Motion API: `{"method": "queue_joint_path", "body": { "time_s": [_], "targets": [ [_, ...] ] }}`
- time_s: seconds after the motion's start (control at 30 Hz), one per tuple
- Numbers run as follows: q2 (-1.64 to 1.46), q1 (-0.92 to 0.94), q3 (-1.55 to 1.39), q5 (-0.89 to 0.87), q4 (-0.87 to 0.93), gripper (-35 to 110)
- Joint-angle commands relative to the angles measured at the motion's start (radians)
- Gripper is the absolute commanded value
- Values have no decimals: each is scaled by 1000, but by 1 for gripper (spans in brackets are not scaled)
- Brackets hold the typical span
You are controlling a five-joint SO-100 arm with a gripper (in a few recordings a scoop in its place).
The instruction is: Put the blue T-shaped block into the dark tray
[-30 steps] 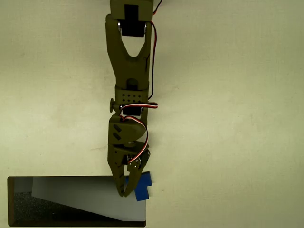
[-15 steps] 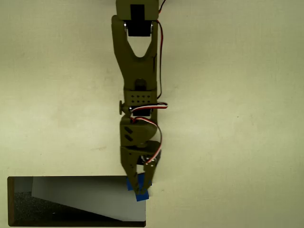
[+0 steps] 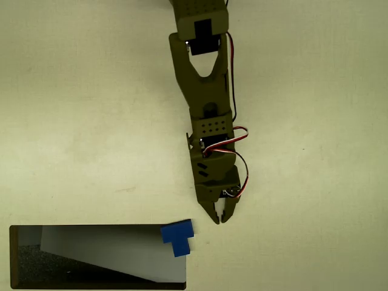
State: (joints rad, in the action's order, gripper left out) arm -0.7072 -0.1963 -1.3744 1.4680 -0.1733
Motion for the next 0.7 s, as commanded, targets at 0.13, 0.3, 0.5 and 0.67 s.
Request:
{"method": "queue_joint_path", "body": {
  "time_s": [0.13, 0.3, 0.5, 0.67],
  "targets": [
    [101, 184, 204, 140, 18, 0],
    [75, 156, 192, 55, -28, 0],
    [97, 115, 192, 46, -64, 0],
    [310, 117, 390, 26, -296, 0]
  ]
}}
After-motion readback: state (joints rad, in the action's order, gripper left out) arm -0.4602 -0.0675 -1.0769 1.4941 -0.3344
